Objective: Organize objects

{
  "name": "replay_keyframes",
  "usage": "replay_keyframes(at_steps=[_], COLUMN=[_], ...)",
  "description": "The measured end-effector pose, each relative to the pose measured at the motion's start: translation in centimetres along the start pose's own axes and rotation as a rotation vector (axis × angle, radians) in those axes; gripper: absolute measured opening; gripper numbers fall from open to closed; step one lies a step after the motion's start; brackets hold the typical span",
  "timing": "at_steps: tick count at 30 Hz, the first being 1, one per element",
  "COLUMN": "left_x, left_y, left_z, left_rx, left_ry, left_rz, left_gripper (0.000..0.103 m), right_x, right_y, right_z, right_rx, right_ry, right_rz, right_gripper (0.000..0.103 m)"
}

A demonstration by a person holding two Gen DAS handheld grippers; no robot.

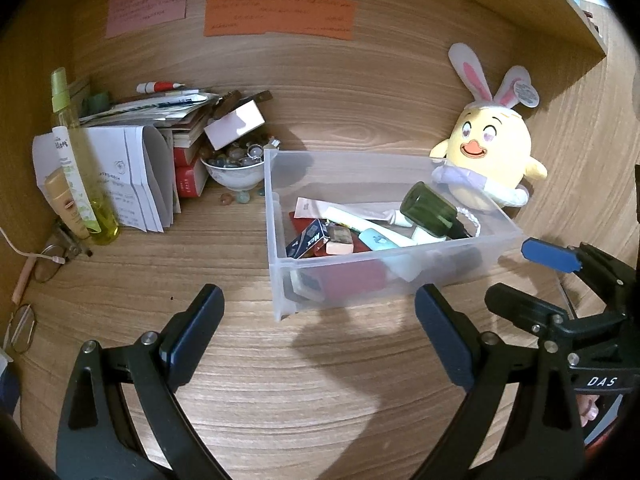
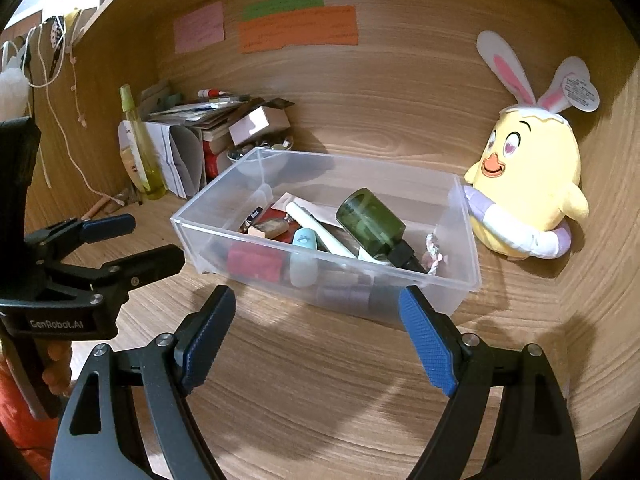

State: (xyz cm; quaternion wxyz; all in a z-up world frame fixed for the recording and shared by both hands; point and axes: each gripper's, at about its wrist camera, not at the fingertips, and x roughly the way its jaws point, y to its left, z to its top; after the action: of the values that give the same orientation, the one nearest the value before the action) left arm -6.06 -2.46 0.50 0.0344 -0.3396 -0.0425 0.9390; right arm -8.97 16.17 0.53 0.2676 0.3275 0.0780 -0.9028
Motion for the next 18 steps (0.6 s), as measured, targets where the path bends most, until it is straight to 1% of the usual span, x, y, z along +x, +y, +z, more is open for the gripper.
replay_keyframes(at_steps=[18], left_x=[-0.33], left_y=[-0.42], left_z=[-0.08], left_rx=[0.000], left_ry=[-0.006], left_rz=[0.000], left_gripper=[0.097], right_x=[-0.75], right_y=[-0.21], right_z=[0.17], right_rx=[0.009], right_ry=[-0.016], right_rz=[-0.004], right_gripper=[0.082])
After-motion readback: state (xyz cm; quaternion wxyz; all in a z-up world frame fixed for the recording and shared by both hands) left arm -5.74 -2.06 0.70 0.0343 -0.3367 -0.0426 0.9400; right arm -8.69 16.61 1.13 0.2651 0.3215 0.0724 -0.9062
